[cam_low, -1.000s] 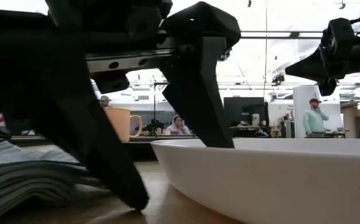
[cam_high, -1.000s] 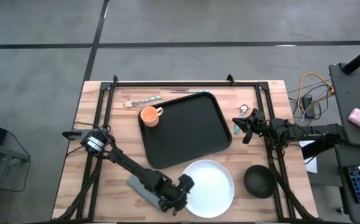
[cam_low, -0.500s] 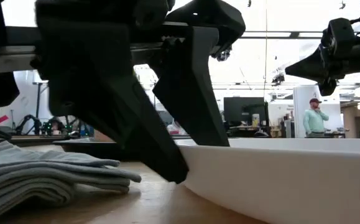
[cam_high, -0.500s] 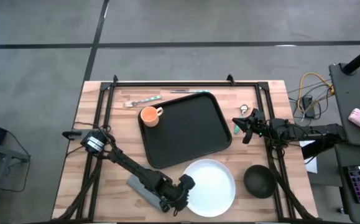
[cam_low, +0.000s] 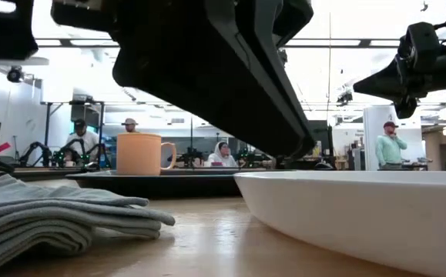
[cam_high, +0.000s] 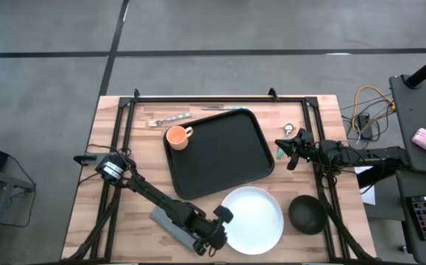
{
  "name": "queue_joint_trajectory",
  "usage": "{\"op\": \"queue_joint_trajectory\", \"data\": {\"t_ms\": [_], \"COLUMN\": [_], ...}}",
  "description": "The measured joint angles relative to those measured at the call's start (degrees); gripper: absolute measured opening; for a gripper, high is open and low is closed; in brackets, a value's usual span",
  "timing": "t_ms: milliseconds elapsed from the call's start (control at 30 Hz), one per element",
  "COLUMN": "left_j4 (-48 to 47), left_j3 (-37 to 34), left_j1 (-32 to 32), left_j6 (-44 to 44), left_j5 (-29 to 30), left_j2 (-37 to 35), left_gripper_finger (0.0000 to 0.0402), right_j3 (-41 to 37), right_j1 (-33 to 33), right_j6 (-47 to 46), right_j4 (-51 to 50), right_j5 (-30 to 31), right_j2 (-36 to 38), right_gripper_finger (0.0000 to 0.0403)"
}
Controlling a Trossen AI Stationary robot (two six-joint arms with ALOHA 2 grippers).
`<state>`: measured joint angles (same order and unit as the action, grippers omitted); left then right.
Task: Set up tray
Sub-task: Put the white plate on the black tray, then put the white plate on the black tray to the right of the light orange mug
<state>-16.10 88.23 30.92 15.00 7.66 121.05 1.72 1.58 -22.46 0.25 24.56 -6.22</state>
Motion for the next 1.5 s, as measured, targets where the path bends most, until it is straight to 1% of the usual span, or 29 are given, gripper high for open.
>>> {"op": "queue_joint_trajectory", "data": {"t_ms": [267,367,467,733,800,867,900,967,1033,1100,1367,1500], "left_j4": [-1.2,-1.6,-1.4,-1.0,-1.5,-1.5,-1.3,-1.2,-1.1,-1.0,-0.8,-0.4], "left_j3": [0.3,0.3,1.0,0.7,0.6,0.6,0.7,0.7,0.6,0.6,0.2,0.1], "left_j1": [-0.1,-0.1,-0.1,-0.1,-0.1,-0.1,-0.1,-0.1,-0.1,-0.4,-0.9,-0.9], "left_j6": [-0.2,1.9,3.0,3.4,4.7,6.9,7.9,9.5,9.6,9.8,10.8,10.9], "left_j5": [0.0,0.0,-0.1,-1.6,-1.6,-1.6,-1.4,0.8,3.7,5.2,5.4,5.3], "left_j2": [0.0,0.0,0.0,0.6,1.8,2.9,3.2,3.3,3.4,3.4,3.5,3.5], "left_gripper_finger": [0.0002,0.0018,0.0056,0.0213,0.0236,0.0245,0.0246,0.0243,0.0235,0.0223,0.016,0.0113], "right_j3": [0.0,0.0,0.0,0.0,0.0,0.0,0.0,0.0,0.0,0.0,0.0,0.0], "right_j1": [0.0,0.0,0.0,0.0,0.0,0.0,0.0,0.0,0.0,0.0,0.0,0.0], "right_j6": [0.0,0.0,0.0,0.0,0.0,0.0,0.0,0.0,0.0,0.0,0.0,0.0], "right_j4": [0.0,0.0,0.0,0.0,0.0,0.0,0.0,0.0,0.0,0.0,0.0,0.0], "right_j5": [0.0,0.0,0.0,0.0,0.0,0.0,0.0,0.0,0.0,0.0,0.0,0.0], "right_j2": [0.0,0.0,0.0,0.0,0.0,0.0,-0.1,-0.2,-0.2,-0.2,-0.2,-0.3], "right_gripper_finger": [0.0008,0.0008,0.0008,0.0008,0.0008,0.0008,0.0008,0.0008,0.0008,0.0008,0.0008,0.0008]}}
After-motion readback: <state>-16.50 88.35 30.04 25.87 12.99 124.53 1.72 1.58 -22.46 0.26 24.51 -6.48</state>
